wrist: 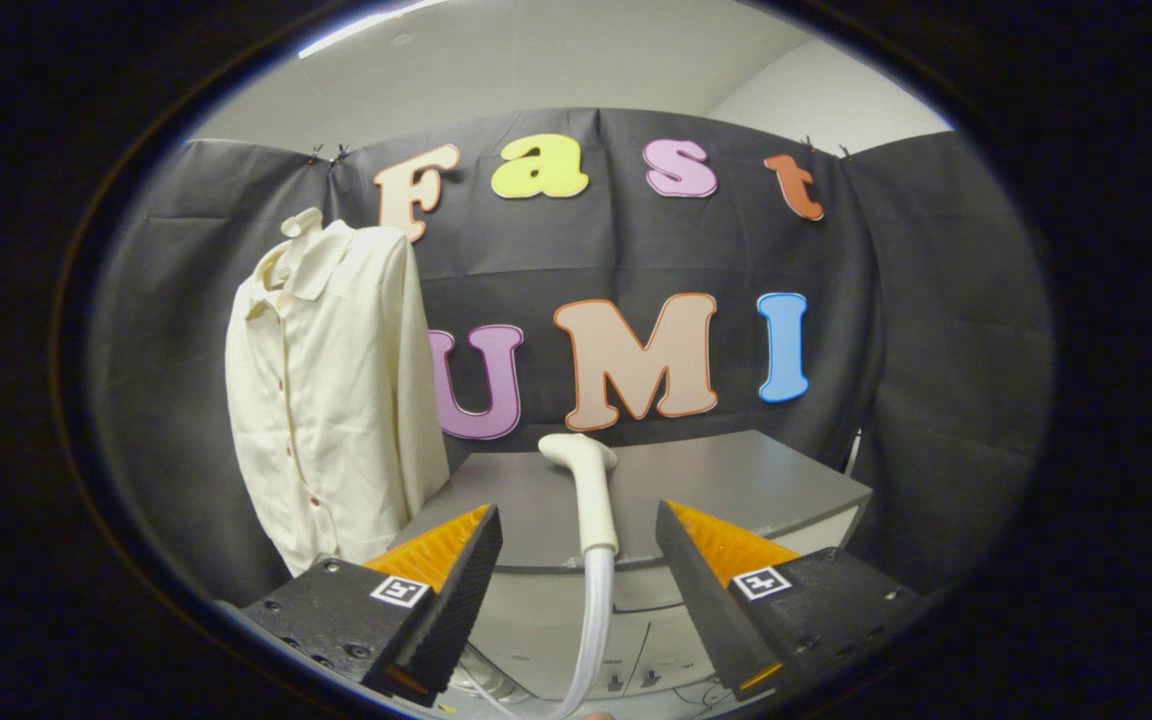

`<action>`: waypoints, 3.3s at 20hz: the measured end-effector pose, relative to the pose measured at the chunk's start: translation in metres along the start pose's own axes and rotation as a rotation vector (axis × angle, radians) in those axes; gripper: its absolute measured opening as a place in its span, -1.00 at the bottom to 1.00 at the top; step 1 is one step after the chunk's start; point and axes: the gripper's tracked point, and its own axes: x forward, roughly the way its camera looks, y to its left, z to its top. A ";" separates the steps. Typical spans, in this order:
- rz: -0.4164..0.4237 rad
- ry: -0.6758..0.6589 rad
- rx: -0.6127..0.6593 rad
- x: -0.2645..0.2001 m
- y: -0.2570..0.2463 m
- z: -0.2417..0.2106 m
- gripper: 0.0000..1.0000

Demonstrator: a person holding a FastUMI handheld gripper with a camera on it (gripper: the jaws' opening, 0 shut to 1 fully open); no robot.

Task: Iron the clothes twice with a garment steamer, once on the left side and once on the right side.

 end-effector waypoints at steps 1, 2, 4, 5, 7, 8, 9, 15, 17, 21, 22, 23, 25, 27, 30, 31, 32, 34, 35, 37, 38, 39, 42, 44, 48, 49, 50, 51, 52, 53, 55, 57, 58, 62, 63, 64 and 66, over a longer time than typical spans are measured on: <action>0.010 0.015 0.003 0.014 -0.003 0.004 0.89; 0.017 0.024 0.001 0.026 -0.005 0.007 0.89; 0.025 0.058 -0.013 0.052 -0.011 0.012 0.89; 0.033 0.075 -0.016 0.066 -0.012 0.014 0.89; 0.047 0.097 -0.015 0.090 -0.013 0.020 0.89; 0.052 0.119 -0.017 0.102 -0.015 0.022 0.90; 0.063 0.140 -0.016 0.115 -0.014 0.024 0.90; 0.109 0.333 -0.028 0.178 -0.008 0.017 0.91; 0.087 0.376 -0.058 0.197 -0.012 0.017 0.91; 0.051 0.473 -0.037 0.222 -0.013 0.008 0.92; 0.056 0.502 -0.035 0.225 -0.011 0.006 0.91; 0.054 0.554 -0.061 0.226 -0.012 -0.005 0.85; 0.072 0.618 -0.052 0.224 -0.009 -0.008 0.37; 0.084 0.644 -0.041 0.224 -0.005 -0.012 0.13; 0.133 0.588 -0.011 0.224 0.007 -0.004 -0.02; 0.138 0.567 -0.028 0.217 0.006 -0.001 -0.05; 0.138 0.523 -0.031 0.215 0.007 0.006 -0.07; 0.128 0.456 -0.024 0.208 0.009 0.016 -0.11; 0.117 0.416 -0.002 0.203 0.009 0.024 -0.12; 0.089 0.341 0.037 0.185 0.004 0.040 -0.16; 0.067 0.299 0.028 0.174 -0.001 0.048 -0.17; 0.043 0.256 0.024 0.163 -0.003 0.053 -0.18; -0.077 0.185 0.012 0.124 -0.009 0.058 -0.20; -0.039 0.124 -0.050 0.100 0.011 0.057 -0.20; 0.026 0.029 0.000 0.048 0.050 0.057 -0.20; 0.074 0.015 0.037 0.039 0.068 0.057 -0.21; 0.091 0.033 0.050 0.029 0.080 0.054 -0.21; 0.034 0.017 0.034 0.015 0.079 0.058 -0.21; 0.013 0.005 0.019 0.005 0.083 0.063 -0.21; 0.009 -0.033 0.013 -0.005 0.095 0.071 -0.21; 0.058 -0.062 0.016 -0.029 0.127 0.084 -0.22; 0.100 -0.125 0.062 -0.050 0.156 0.106 -0.22; 0.118 -0.140 0.067 -0.060 0.170 0.115 -0.22; 0.216 -0.206 -0.048 -0.085 0.249 0.143 -0.23; 0.243 -0.193 -0.059 -0.086 0.270 0.140 -0.23; 0.275 -0.187 -0.069 -0.090 0.292 0.140 -0.23; 0.282 -0.191 -0.089 -0.092 0.327 0.143 -0.23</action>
